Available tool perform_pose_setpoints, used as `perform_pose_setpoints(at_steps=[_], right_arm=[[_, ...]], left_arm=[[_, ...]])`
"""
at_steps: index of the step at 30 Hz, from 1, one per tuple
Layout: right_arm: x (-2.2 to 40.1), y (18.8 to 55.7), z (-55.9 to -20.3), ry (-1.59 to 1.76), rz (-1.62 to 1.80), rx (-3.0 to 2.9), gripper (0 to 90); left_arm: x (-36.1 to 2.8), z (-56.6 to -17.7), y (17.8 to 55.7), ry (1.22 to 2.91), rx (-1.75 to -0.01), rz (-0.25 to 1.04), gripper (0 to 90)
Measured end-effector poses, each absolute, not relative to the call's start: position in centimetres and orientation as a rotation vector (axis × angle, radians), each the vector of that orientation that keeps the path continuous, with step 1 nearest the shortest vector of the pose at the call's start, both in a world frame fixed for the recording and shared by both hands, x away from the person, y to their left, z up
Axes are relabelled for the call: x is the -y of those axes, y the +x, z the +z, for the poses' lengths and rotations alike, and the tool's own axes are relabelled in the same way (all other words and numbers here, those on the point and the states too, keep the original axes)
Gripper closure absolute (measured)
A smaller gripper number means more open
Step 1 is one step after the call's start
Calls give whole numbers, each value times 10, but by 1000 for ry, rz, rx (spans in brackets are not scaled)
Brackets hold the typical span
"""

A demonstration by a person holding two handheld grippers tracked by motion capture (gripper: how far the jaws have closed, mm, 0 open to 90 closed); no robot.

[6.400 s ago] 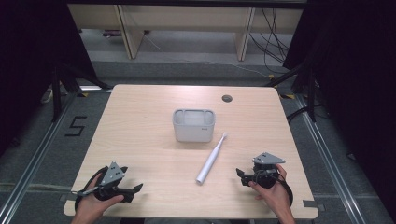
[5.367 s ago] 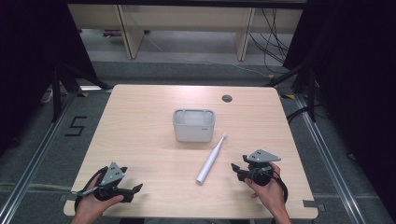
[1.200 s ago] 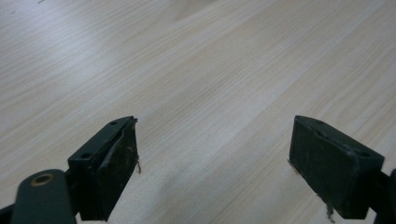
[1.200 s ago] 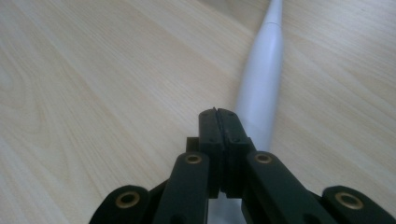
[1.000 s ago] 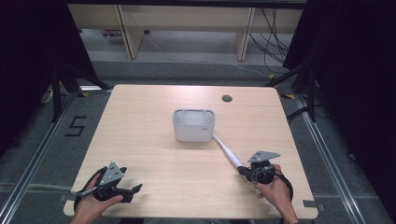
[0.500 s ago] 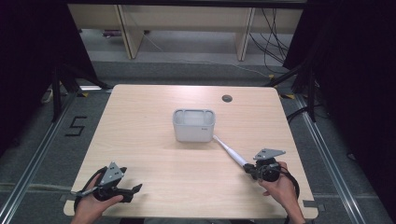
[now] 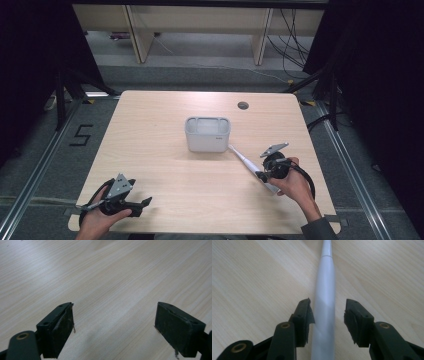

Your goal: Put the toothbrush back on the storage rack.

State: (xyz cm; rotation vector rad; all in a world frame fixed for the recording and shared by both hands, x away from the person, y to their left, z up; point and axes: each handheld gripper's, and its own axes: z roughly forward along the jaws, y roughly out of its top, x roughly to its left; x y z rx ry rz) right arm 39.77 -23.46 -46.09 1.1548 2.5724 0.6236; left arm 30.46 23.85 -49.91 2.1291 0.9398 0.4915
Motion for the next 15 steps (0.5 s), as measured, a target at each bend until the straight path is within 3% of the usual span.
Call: perform_pose_setpoints(at_steps=[15], right_arm=[[216,427,-468,1121,436,-2698,575]], left_arm=[[-238,-500,305,2120,-933,489,151]])
